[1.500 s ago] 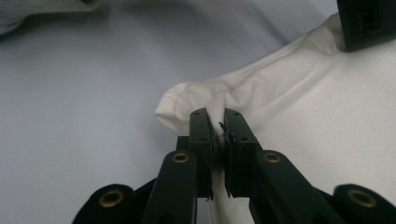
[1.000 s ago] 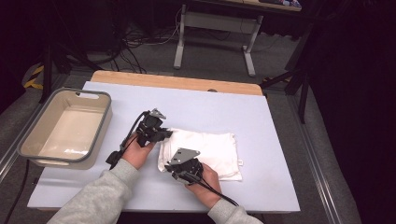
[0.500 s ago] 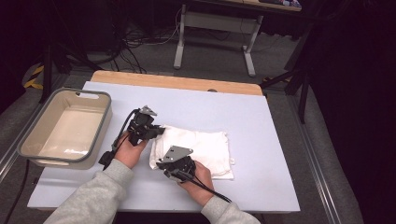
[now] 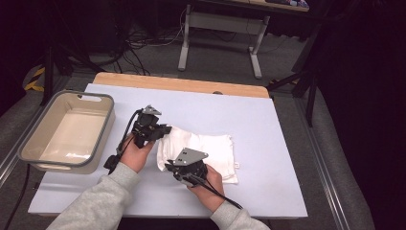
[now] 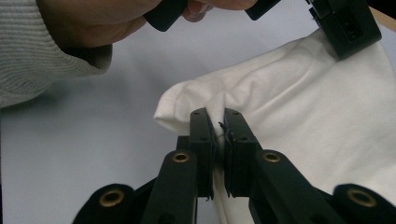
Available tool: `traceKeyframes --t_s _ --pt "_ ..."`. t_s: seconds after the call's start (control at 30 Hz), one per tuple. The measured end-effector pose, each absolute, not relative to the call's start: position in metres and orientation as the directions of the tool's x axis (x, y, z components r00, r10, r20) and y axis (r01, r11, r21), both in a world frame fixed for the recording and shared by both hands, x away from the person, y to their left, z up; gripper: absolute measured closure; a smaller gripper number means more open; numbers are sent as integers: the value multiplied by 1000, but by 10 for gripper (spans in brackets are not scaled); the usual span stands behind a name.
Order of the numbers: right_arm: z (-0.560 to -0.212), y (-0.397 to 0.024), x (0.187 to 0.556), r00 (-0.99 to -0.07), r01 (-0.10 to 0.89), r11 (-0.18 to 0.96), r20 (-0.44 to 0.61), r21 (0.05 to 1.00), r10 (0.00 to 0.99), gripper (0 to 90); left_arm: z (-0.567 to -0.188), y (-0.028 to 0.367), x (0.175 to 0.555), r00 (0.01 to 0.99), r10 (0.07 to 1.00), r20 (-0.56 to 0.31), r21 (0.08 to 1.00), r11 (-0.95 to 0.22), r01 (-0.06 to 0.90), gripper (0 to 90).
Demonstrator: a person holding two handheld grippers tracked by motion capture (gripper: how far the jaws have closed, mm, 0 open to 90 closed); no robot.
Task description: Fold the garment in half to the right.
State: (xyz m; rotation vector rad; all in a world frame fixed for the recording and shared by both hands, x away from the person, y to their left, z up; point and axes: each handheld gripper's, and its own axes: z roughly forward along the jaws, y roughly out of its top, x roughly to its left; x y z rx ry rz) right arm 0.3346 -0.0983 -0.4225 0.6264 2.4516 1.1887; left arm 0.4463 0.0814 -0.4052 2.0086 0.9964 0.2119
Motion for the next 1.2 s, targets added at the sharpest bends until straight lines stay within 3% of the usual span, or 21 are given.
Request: traceKeyframes --t_s 1.2 --pt "-411 -209 302 -674 348 346 -25 872 739 840 -383 -28 447 787 595 -165 819 -362 445 814"
